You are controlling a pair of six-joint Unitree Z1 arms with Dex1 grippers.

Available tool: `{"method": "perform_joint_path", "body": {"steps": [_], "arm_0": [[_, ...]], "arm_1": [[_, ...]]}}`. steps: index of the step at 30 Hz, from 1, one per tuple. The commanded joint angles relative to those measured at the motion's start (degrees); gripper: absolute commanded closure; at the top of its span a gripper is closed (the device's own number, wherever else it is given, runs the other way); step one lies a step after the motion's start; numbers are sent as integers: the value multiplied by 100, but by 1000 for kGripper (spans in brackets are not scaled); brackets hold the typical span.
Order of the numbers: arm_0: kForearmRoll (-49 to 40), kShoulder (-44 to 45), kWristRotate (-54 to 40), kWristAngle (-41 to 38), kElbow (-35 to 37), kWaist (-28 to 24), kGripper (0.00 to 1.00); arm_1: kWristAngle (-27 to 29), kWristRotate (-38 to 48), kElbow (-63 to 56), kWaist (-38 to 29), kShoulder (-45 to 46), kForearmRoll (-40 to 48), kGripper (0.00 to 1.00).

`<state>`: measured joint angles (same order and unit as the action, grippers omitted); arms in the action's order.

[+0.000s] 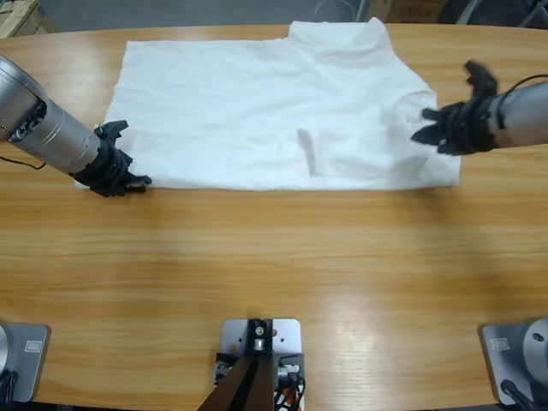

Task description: Fold clothes

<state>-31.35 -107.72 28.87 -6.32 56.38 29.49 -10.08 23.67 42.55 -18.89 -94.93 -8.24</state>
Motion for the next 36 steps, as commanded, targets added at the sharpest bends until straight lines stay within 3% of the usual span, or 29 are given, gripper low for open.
{"method": "perform_joint_path", "body": {"steps": [1, 6, 10, 12, 18, 21, 27, 31, 36], "arm_0": [[50, -109, 75, -98, -373, 57, 1000], [43, -92, 71, -98, -364, 57, 1000], [41, -76, 66, -98, -375, 57, 1000], [41, -65, 69, -98, -393, 57, 1000], [76, -109, 75, -98, -408, 57, 1000], [76, -25, 75, -98, -384, 55, 1000], [68, 1100, 201, 1, -333, -159, 1000], [71, 1515, 335, 43, -201, -233, 1000], [76, 1355, 509, 69, -197, -240, 1000]], "arm_1": [[-337, 156, 165, -4, -972, -83, 1000], [-73, 91, 223, 17, -1095, 7, 1000], [889, -168, 409, 68, -1073, -65, 1000], [1082, -342, 495, 194, -1088, -81, 1000], [1100, -424, 652, 152, -850, -508, 1000], [890, -340, 629, -67, -57, -531, 1000], [813, -62, 766, -380, 1140, -1644, 1000], [734, -147, 1300, -862, 663, -2038, 1000], [370, -150, 2116, -1344, -495, -1853, 1000]]}}
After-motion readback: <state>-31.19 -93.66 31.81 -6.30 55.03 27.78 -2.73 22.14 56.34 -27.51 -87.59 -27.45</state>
